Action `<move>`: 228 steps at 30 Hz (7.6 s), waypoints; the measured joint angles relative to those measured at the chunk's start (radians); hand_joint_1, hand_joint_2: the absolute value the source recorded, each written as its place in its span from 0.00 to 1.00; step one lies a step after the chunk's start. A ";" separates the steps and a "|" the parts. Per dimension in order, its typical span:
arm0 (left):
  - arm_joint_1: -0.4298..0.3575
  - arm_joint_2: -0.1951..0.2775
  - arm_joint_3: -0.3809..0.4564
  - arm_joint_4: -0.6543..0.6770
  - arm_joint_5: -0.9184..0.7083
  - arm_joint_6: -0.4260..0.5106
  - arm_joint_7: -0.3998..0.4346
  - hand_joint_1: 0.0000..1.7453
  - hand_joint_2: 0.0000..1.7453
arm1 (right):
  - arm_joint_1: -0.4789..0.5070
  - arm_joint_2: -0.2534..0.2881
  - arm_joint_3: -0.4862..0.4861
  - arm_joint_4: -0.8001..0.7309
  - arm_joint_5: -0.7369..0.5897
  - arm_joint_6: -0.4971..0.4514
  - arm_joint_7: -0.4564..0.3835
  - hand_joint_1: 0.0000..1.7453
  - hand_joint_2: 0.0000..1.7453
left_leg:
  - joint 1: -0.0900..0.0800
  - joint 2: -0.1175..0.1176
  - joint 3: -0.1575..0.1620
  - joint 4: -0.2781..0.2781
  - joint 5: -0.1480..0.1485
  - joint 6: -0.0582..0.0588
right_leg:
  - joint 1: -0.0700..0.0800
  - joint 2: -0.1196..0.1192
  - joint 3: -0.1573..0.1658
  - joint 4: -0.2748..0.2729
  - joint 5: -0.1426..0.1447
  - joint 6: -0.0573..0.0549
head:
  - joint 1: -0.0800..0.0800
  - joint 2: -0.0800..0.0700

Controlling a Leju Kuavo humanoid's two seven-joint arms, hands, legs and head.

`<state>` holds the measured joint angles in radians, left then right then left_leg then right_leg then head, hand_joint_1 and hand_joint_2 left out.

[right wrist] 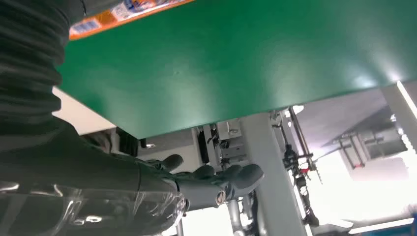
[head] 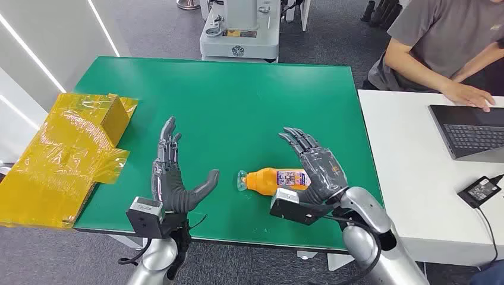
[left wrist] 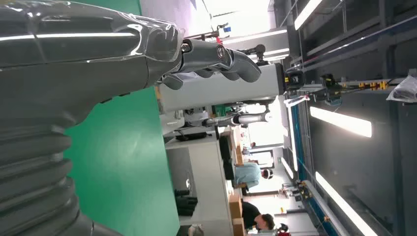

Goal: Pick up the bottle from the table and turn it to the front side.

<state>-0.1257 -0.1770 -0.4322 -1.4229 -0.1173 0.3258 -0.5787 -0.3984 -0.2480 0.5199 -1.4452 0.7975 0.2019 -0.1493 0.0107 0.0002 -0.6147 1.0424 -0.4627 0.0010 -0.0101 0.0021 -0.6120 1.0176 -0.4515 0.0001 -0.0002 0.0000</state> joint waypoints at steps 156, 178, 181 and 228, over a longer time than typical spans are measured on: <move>-0.105 0.016 -0.026 -0.008 0.089 -0.003 0.054 0.00 1.00 | -0.009 0.303 0.042 0.350 -0.119 -0.874 -0.308 1.00 1.00 | 0.001 -0.002 0.000 0.000 0.001 -0.001 | 0.001 -0.001 0.000 0.001 0.000 0.000 | 0.000 0.000; -0.205 0.019 -0.094 0.022 0.189 -0.252 0.095 0.00 1.00 | 0.038 0.293 0.049 0.373 -0.186 -0.828 -0.364 1.00 1.00 | 0.000 -0.001 0.000 0.000 0.001 -0.001 | 0.001 -0.001 0.000 0.001 0.000 0.000 | 0.000 0.000; -0.206 0.019 -0.101 0.034 0.185 -0.279 0.095 0.00 1.00 | 0.039 0.293 0.050 0.374 -0.179 -0.827 -0.365 1.00 1.00 | 0.000 -0.001 0.000 0.000 0.001 -0.001 | 0.001 -0.001 0.000 0.001 0.000 0.000 | 0.000 0.000; -0.205 0.025 -0.082 0.112 0.145 -0.299 0.097 1.00 1.00 | -0.013 0.288 0.058 0.492 -0.027 -0.431 -0.294 1.00 1.00 | 0.000 -0.001 0.000 0.000 0.001 -0.001 | 0.001 -0.001 0.000 0.001 0.000 0.000 | 0.000 0.000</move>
<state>-0.3304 -0.1525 -0.5143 -1.3108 0.0275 0.0266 -0.4820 -0.4119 0.0401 0.5778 -0.9536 0.7709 -0.2293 -0.4432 0.0112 -0.0012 -0.6147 1.0422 -0.4621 0.0002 -0.0095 0.0011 -0.6123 1.0187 -0.4519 0.0000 -0.0003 0.0000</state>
